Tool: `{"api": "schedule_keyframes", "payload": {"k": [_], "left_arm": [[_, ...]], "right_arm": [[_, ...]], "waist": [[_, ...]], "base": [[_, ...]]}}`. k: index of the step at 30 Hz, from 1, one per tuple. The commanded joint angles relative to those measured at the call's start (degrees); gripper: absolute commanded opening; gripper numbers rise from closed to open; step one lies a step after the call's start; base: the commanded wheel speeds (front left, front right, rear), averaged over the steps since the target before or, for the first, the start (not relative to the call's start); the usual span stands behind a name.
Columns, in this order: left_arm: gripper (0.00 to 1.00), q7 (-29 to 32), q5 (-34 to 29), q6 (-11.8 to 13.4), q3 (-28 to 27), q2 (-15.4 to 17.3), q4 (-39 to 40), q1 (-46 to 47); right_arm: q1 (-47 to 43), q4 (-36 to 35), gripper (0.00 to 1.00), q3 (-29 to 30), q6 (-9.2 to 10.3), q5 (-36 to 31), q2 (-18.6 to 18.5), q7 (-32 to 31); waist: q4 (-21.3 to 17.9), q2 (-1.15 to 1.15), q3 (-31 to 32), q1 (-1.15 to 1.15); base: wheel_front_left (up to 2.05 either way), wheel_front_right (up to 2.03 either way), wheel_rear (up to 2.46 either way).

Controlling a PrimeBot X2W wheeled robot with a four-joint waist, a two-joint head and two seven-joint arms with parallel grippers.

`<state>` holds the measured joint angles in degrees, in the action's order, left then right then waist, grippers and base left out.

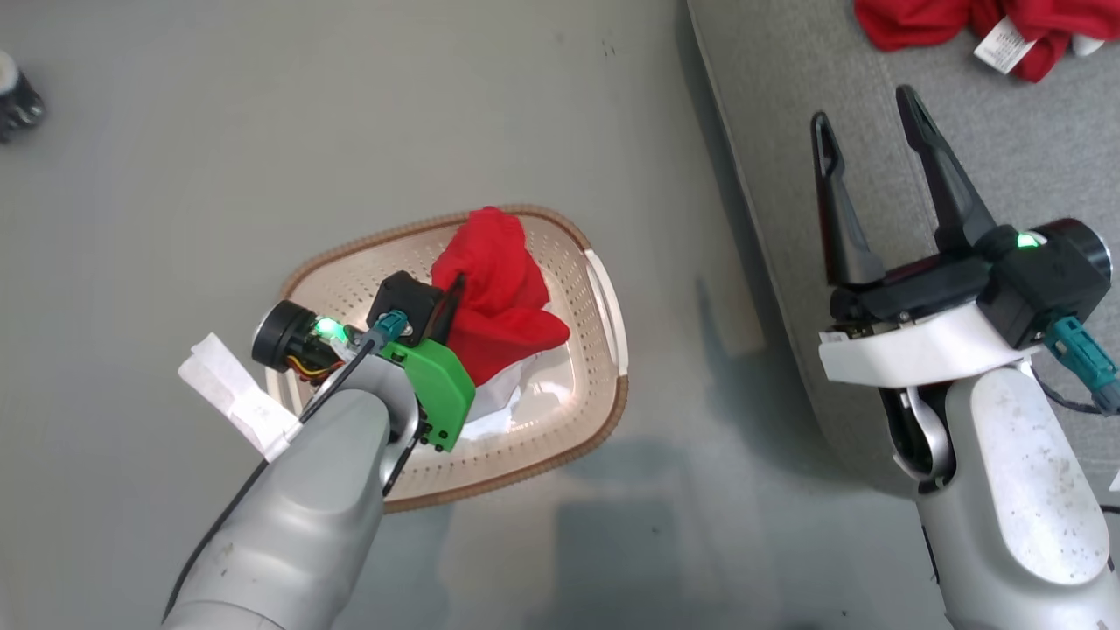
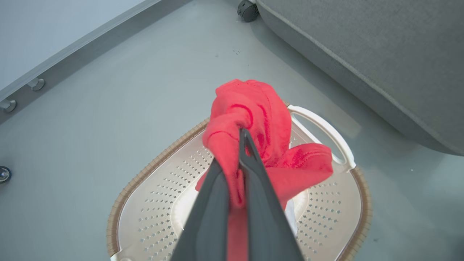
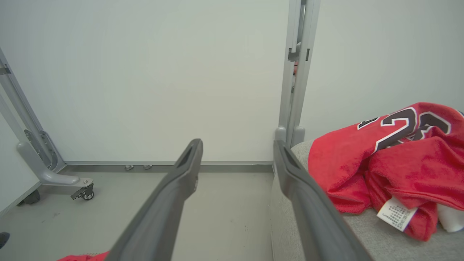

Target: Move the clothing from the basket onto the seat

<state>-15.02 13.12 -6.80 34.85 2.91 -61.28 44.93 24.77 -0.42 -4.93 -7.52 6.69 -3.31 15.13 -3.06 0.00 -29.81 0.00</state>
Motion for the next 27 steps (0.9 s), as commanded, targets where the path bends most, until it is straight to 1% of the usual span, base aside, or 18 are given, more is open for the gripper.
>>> {"api": "schedule_keyframes", "payload": {"k": [1, 5, 12, 18, 24, 27], "left_arm": [[0.00, -0.2, 0.5, 0.1, -0.7, 0.0, 2.4, -1.8], [0.00, -0.2, 1.3, 0.7, -3.0, 0.1, 9.9, -4.6], [0.00, -0.2, 0.6, 0.5, -6.4, 0.5, 20.9, -8.8], [0.00, -0.2, 0.1, 0.2, -8.3, 0.4, 30.0, -11.0], [0.00, -0.2, 0.9, -0.1, -10.0, 0.2, 38.9, -12.2], [0.00, -0.2, 0.7, 0.0, -10.4, 0.1, 42.0, -12.7]], "right_arm": [[-1.7, 0.3, 1.00, 0.2, 0.06, -0.1, -0.3, 0.0], [-3.9, 0.6, 1.00, 0.2, 0.06, -0.1, -0.3, 0.0], [-7.2, 1.5, 1.00, 0.1, 0.06, 0.4, -0.1, 0.0], [-9.7, 2.0, 1.00, -0.1, 0.06, 0.8, 0.1, 0.0], [-11.8, 2.1, 1.00, -0.3, 0.06, 1.1, 0.2, 0.0], [-12.6, 2.0, 1.00, -0.2, 0.06, 1.3, 0.3, 0.0]], "waist": [[3.0, 0.00, 6.0, 0.00], [3.6, 0.00, 8.8, 0.00], [4.3, 0.00, 13.5, 0.00], [4.5, 0.00, 17.2, 0.00], [4.2, 0.00, 20.2, 0.00], [4.0, 0.00, 21.2, 0.00]], "base": [[0.00, 0.00, 0.00], [0.00, 0.00, 0.00], [0.00, 0.00, 0.00], [0.00, 0.00, 0.00], [0.00, 0.00, 0.00], [0.00, 0.00, 0.00]]}}
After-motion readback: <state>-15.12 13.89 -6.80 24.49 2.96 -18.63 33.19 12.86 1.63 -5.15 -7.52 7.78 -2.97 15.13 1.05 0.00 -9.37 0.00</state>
